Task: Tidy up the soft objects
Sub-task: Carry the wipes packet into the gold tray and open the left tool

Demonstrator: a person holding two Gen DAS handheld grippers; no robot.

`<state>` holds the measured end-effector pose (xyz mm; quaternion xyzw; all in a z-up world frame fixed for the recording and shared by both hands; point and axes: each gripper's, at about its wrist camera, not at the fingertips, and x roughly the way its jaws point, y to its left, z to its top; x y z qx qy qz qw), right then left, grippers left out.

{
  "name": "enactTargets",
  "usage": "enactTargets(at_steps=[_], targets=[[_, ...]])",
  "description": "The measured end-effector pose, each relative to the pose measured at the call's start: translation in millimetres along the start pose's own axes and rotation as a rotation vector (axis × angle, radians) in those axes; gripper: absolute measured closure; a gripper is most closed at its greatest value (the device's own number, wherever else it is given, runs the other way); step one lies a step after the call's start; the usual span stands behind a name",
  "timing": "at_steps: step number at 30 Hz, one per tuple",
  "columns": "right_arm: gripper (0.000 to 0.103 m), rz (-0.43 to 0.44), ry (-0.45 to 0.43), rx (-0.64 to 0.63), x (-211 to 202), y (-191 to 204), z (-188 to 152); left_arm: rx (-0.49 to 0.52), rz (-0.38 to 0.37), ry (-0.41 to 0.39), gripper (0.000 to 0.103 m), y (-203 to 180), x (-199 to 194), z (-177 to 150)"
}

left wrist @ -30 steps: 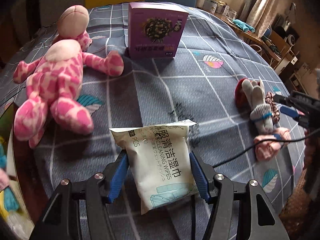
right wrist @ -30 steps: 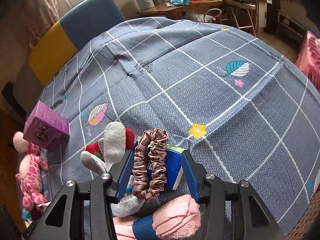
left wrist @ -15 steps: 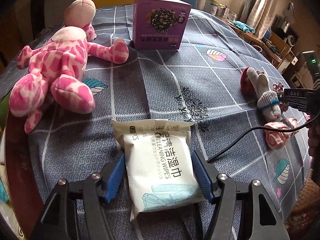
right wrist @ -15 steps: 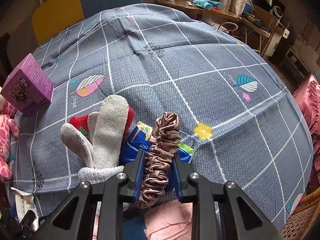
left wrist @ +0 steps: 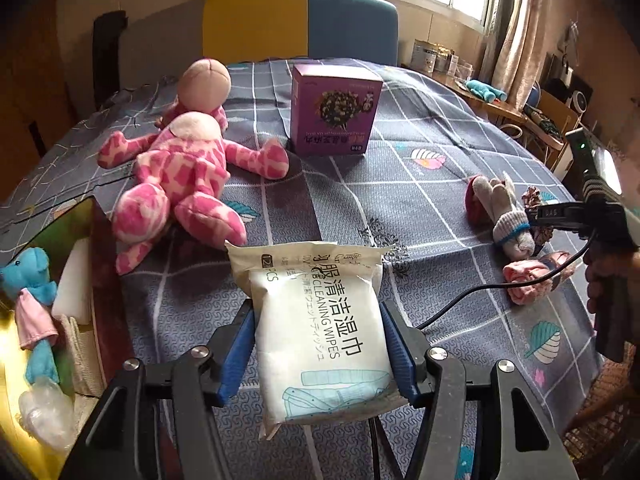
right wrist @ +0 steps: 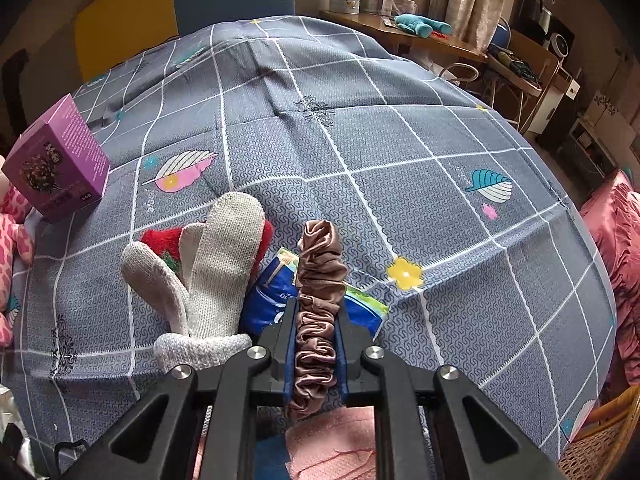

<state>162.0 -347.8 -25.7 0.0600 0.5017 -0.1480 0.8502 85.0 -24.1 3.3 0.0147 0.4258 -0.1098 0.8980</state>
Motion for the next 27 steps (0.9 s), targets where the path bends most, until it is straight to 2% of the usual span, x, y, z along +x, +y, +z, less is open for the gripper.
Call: enactTargets(at_steps=[7,11,19,27], targets=[[0.091,-0.029,-0.013,-0.020,-0.6,1.7,0.2,-0.038,0.027,-0.089,0.042,17.8,-40.8,5.1],[0.091,-0.037,-0.075,-0.014,-12.3,0.6,1.7,-0.045,0.059,-0.125,0.042,26.5,-55.6,2.6],[0.091,0.020,-0.154,-0.097,-28.8,19.8,1.2,-0.091,0.073,-0.121,0.042,45.1,-65.2,-6.6],[0.091,0.092,-0.228,-0.268,-46.2,56.3,-8.7,-0.135,0.065,-0.110,0.042,58.8,-67.9,-11.8]])
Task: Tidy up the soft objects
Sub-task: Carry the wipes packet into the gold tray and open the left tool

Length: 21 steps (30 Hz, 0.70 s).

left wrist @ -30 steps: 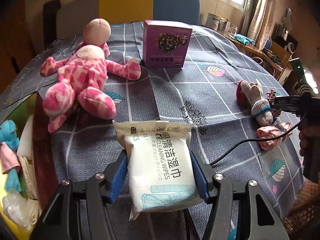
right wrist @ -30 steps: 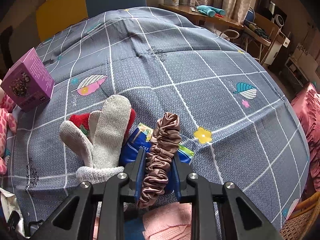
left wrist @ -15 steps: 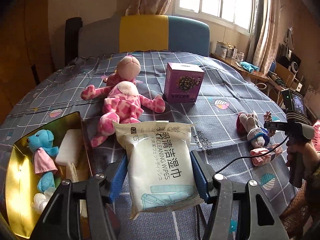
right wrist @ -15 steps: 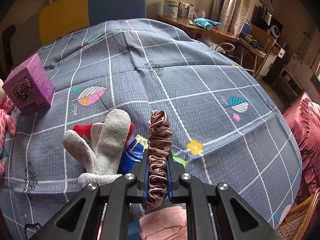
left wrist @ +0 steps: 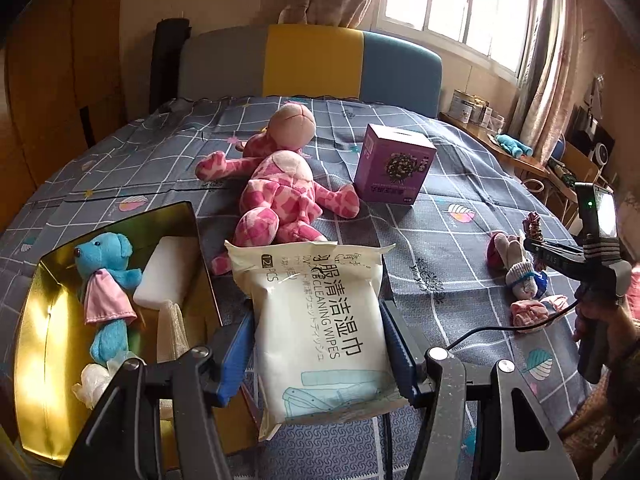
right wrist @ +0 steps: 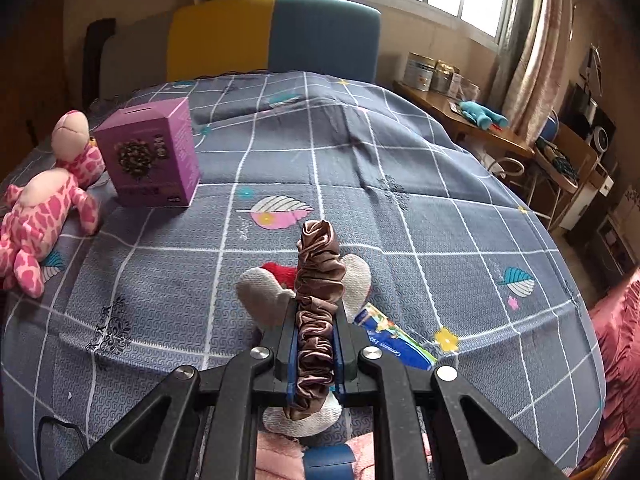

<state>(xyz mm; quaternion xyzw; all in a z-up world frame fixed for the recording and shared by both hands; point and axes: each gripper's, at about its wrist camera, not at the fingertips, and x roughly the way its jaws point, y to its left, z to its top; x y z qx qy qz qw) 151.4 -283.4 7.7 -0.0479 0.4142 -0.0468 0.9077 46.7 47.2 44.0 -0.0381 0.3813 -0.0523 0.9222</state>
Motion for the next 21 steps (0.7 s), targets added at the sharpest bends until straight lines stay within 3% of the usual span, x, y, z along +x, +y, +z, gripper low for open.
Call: enactTargets(at_steps=[10,17,21], targets=[[0.091,0.023,-0.015,-0.033,-2.7,6.1,-0.2,-0.095,0.008,-0.012,0.042,37.7,-15.0,7.6],[0.091,0.027,-0.022,-0.038,-5.6,7.6,-0.8,-0.232,0.160,-0.051,0.042,126.3,-42.9,7.8],[0.091,0.032,-0.024,-0.053,-6.5,10.7,-1.2,-0.339,0.272,-0.032,0.042,189.5,-48.6,-0.7]])
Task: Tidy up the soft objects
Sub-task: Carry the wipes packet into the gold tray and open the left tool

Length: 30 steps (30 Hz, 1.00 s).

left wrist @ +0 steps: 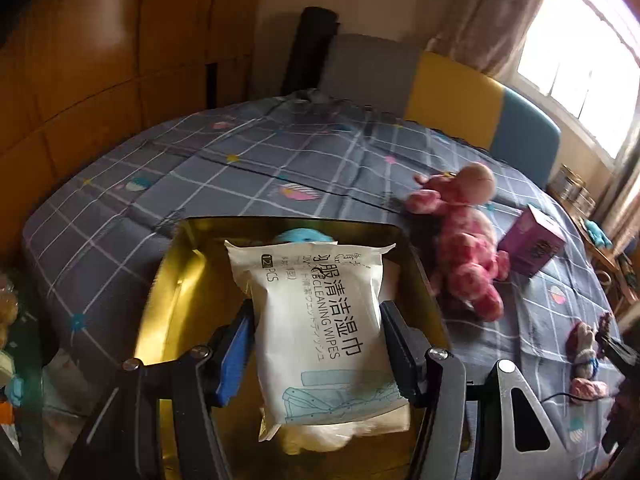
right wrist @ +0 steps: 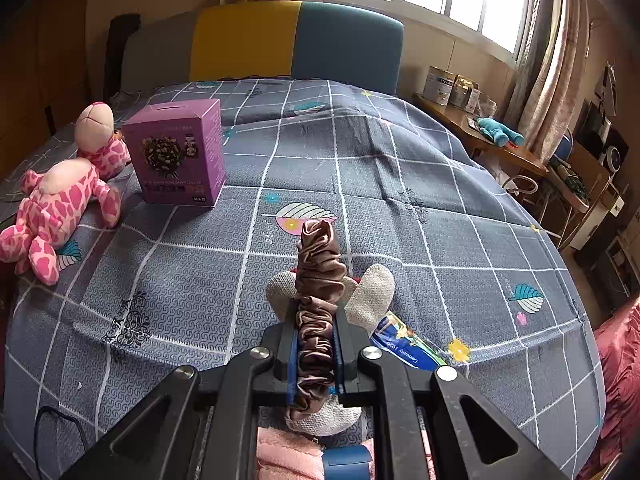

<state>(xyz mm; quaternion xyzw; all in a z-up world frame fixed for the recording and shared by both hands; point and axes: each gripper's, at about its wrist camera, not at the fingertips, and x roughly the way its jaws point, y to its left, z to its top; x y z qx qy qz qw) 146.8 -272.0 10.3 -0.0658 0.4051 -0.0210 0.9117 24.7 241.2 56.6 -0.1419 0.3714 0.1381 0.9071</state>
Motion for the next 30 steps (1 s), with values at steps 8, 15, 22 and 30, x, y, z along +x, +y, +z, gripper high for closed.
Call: enactTargets(at_steps=[8,15,22,30], targets=[[0.091,0.005,0.000,-0.020,-0.4,4.3,0.1,-0.092,0.115,0.133,0.042,61.5,61.2,11.1],[0.091,-0.007,0.010,-0.035,1.7,7.5,-0.7,-0.066,0.150,0.212,0.041,57.7,116.7,20.4],[0.091,-0.019,0.024,-0.044,6.2,8.7,-2.0,-0.055,0.197,0.188,0.031,54.6,122.1,26.0],[0.091,-0.028,0.028,-0.071,6.8,13.5,-3.0,0.024,0.203,0.014,0.028,31.0,51.8,14.2]])
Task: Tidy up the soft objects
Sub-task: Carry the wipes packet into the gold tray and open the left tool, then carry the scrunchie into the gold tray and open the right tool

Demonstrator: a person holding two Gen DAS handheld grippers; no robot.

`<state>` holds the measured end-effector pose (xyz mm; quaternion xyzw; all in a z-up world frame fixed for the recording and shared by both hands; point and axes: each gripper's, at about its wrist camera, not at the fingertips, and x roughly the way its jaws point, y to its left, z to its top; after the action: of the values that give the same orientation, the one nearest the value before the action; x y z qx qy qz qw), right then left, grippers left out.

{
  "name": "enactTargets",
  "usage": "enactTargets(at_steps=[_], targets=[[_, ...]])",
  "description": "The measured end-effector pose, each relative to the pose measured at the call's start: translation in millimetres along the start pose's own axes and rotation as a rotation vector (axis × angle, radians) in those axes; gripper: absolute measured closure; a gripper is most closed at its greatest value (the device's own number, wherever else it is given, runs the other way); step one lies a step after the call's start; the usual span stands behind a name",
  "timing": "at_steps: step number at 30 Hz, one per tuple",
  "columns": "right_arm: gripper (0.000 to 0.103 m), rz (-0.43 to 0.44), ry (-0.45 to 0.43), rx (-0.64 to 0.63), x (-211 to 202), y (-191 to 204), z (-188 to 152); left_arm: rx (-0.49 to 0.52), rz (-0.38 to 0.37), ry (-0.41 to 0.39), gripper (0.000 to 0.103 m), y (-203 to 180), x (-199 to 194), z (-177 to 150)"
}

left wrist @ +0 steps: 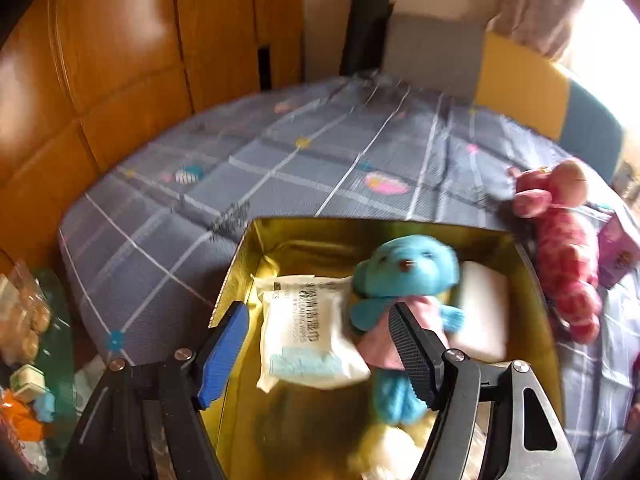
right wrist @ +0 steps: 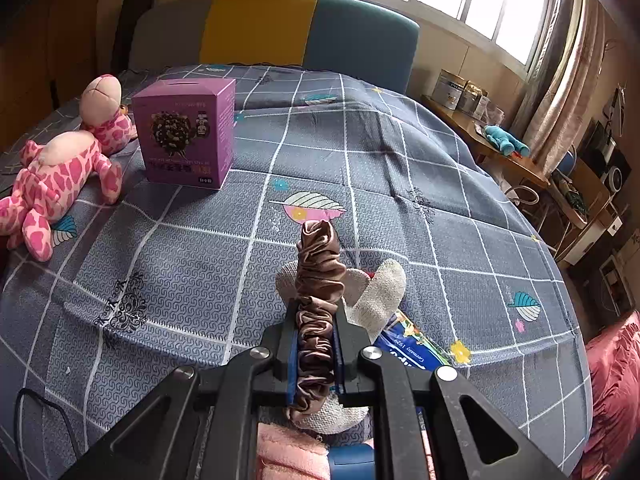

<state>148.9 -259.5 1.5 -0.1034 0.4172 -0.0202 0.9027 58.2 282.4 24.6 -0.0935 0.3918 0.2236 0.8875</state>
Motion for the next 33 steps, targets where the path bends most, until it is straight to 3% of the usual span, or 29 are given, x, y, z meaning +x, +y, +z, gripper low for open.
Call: enactTargets(at_steps=[8,15,23,33], targets=[[0.091,0.005,-0.008,-0.067,-3.2,14.3,-2.4,0.094,-0.037,-0.115,0.027,-22.2,-59.9,-22.0],[0.091,0.031,-0.006,-0.128,-3.8,28.9,-4.8,0.144,-0.037,-0.146,0.027,-36.5,-88.1,-39.8],[0.091,0.066,0.001,-0.187,-6.1,46.7,-8.1,0.161,-0.042,-0.150,0.027,-38.3,-97.2,-50.2],[0.091,0.173,-0.012,-0.170,-24.9,74.7,-1.4,0.164,-0.046,-0.141,0.027,-35.1,-96.6,-54.6]])
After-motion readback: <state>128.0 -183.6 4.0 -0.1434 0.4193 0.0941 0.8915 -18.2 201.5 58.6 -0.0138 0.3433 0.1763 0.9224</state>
